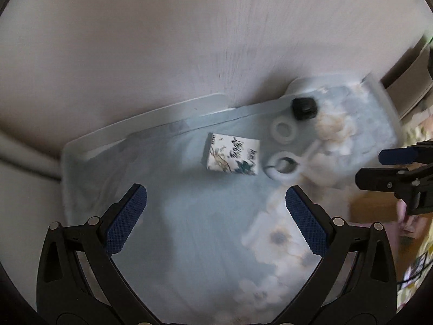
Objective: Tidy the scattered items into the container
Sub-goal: 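Move both tools back toward the white card and white clip on the tray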
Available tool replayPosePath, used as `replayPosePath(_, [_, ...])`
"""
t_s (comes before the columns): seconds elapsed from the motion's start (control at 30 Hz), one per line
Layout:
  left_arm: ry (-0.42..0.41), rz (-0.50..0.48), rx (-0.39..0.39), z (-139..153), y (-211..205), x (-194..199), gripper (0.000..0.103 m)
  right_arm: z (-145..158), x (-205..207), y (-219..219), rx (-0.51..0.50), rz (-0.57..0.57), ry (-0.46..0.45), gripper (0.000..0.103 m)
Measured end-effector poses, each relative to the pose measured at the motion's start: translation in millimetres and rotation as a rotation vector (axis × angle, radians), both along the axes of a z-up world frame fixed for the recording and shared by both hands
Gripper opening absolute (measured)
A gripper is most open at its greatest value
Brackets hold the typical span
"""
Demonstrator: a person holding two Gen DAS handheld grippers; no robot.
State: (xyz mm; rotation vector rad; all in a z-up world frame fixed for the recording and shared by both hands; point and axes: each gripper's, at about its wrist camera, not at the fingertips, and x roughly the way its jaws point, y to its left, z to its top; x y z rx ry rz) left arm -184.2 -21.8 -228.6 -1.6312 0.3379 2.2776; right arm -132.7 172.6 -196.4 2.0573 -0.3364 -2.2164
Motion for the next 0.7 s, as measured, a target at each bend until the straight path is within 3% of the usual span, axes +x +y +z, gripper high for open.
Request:
replayPosePath(0.23, [-0.042, -0.074, -0.019, -47.0, 7.7, -25.5, 0.102, -66.9, -37.2, -0.2, -0.053, -0.105, -0.145, 0.075])
replayPosePath(0.4, [-0.056, -0.093, 0.012, -56.2, 9.4, -31.0, 0.102, -82.0, -37.9, -1.4, -0.04, -0.148, -0.15, 0.075])
replayPosePath(0.6, [-0.044, -0.125, -0.009, -65.3, 18.2, -34.5, 0.102, -93.0, -31.9, -1.7, -0.011, -0.202, -0.146, 0.074])
replayPosePath(0.7, [-0.044, -0.129, -0.014, -70.6, 21.0, -36.9, 0.102, -97.6, -28.7, -1.4, 0.0, -0.22, -0.147, 0.063])
